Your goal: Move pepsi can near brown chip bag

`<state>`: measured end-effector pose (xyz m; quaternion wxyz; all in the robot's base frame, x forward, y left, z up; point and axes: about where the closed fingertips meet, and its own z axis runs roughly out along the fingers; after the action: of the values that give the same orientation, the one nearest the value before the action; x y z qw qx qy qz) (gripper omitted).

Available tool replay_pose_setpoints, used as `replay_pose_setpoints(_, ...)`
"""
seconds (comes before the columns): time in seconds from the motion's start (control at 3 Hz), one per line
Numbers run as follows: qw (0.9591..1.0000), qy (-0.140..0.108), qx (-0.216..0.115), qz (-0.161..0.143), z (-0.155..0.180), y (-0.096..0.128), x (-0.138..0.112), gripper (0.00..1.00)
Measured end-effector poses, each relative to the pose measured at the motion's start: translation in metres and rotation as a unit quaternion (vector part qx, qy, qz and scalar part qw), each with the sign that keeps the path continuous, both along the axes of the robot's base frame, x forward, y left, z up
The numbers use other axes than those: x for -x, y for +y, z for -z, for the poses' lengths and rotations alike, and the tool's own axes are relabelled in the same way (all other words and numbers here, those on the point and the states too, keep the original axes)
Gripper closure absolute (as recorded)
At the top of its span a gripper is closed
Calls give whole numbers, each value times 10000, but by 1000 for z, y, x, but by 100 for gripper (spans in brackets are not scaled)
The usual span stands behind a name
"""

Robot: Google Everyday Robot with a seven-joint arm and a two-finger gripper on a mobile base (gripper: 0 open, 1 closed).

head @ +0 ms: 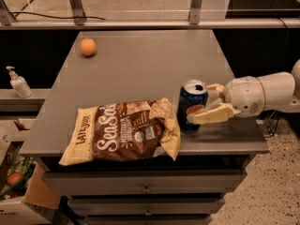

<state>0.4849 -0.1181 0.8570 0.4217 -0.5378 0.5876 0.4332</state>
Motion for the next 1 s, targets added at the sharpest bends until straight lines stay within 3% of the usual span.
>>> replay_pose_setpoints(1.0, 9992, -196, 281, -208, 5, 4, 6, 16)
